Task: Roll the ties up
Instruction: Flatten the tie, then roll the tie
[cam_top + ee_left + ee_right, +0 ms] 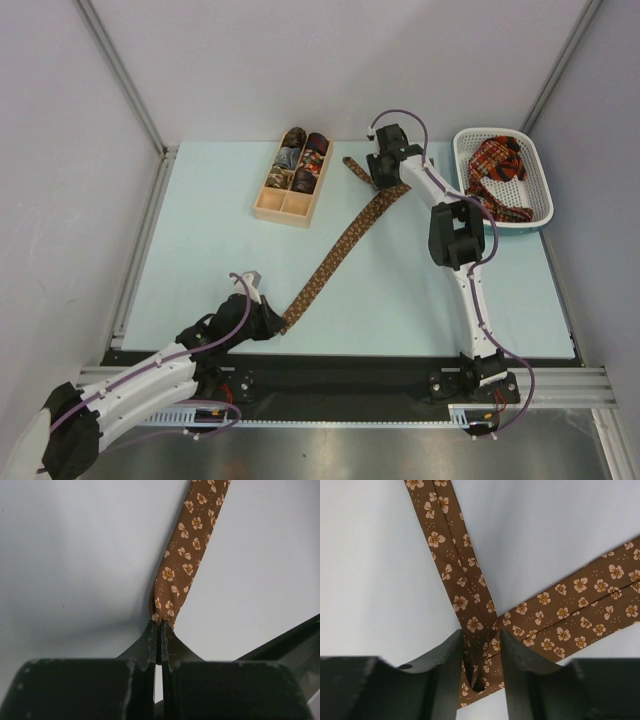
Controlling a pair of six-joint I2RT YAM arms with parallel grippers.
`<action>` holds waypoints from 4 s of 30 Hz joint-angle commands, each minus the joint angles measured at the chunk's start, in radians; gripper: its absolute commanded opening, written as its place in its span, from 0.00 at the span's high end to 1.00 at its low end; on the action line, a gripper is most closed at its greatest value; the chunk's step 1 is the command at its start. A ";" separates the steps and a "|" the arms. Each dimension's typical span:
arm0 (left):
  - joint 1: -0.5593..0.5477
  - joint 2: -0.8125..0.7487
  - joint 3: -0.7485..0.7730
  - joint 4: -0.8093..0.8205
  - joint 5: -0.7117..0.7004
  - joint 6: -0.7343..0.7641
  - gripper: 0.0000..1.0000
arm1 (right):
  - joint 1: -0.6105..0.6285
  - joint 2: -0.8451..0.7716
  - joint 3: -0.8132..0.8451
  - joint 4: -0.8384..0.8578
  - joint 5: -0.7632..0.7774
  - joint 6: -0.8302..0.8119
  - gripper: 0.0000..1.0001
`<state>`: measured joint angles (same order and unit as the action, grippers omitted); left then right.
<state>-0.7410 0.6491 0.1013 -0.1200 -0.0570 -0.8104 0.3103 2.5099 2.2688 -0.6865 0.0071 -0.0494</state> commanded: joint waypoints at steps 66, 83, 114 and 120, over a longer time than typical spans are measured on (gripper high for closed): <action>0.014 -0.032 0.095 -0.155 -0.099 0.017 0.81 | -0.237 -0.136 -0.092 0.235 -0.170 0.335 0.49; 0.210 -0.042 0.130 -0.182 0.034 0.037 0.23 | 0.234 -0.833 -1.024 0.436 0.031 0.253 0.43; 0.953 0.202 0.572 -0.251 0.516 0.043 0.22 | 1.033 -0.568 -0.915 0.533 0.298 0.372 0.44; 0.953 0.205 0.577 -0.244 0.534 0.068 0.23 | 1.070 -0.474 -0.790 0.432 0.407 0.390 0.43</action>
<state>0.2016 0.8597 0.6308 -0.3981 0.4339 -0.7811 1.3666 2.0106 1.4151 -0.1913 0.3290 0.3199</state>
